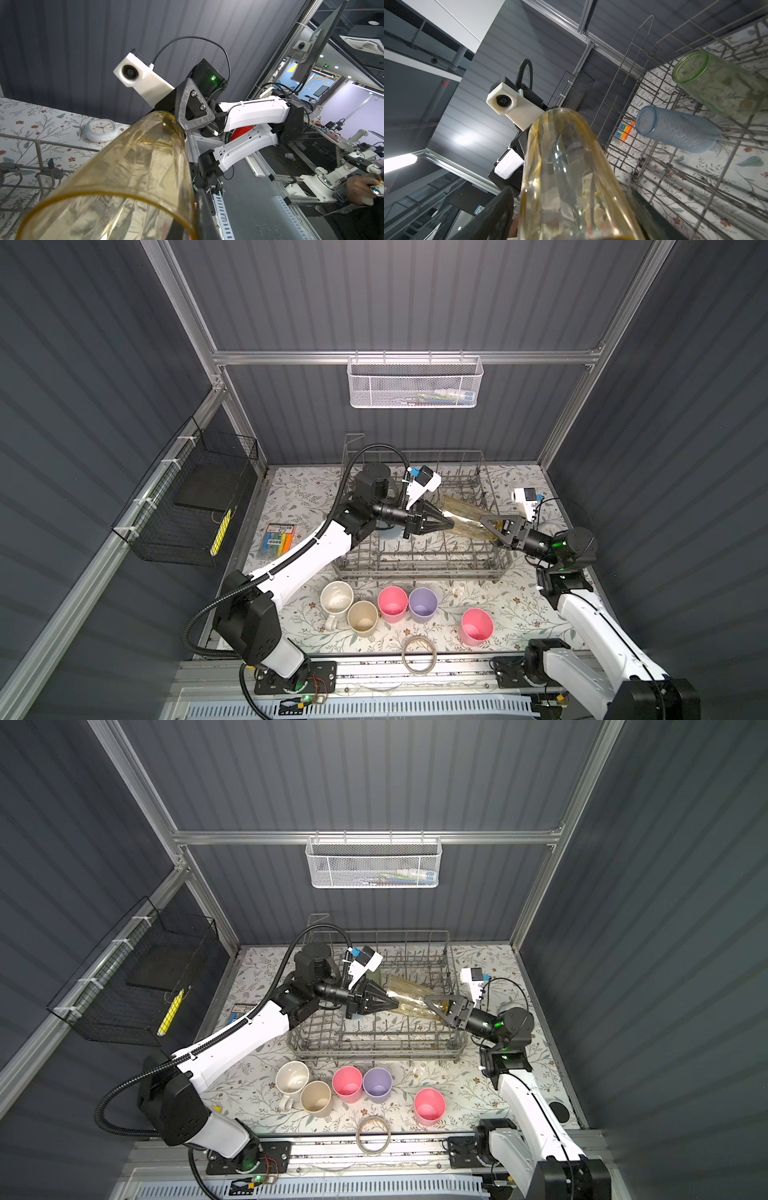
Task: Load the cups into the dish rack
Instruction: 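Grasp the amber cup's base with the right gripper beside the left gripper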
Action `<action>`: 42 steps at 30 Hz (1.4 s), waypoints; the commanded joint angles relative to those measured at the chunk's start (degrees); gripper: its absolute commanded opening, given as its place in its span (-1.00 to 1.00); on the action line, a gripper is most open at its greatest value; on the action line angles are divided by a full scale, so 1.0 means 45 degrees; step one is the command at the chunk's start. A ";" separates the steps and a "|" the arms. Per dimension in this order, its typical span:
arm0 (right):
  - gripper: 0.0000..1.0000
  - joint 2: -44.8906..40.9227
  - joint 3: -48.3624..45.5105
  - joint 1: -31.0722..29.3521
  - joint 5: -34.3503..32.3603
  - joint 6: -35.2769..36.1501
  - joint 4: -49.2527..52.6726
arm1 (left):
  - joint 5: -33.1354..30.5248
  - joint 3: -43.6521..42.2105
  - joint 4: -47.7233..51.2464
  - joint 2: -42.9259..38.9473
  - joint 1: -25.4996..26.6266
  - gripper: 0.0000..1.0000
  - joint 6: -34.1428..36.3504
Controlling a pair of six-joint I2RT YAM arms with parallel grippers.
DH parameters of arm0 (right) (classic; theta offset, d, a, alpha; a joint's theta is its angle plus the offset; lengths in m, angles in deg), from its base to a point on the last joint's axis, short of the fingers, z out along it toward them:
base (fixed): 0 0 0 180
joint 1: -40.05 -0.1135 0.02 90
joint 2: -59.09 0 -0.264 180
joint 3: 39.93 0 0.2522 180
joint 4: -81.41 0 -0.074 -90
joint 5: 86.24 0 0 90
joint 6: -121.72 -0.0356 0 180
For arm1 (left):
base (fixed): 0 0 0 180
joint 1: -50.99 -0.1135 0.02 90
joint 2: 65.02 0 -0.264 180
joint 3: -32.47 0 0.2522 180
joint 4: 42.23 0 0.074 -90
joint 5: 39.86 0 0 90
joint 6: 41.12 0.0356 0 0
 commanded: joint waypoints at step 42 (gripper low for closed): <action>-0.97 -0.0838 0.0490 -0.0038 -0.0200 0.1140 0.1226 | -0.1114 -0.0347 0.0366 -0.0819 -0.0229 0.20 0.0492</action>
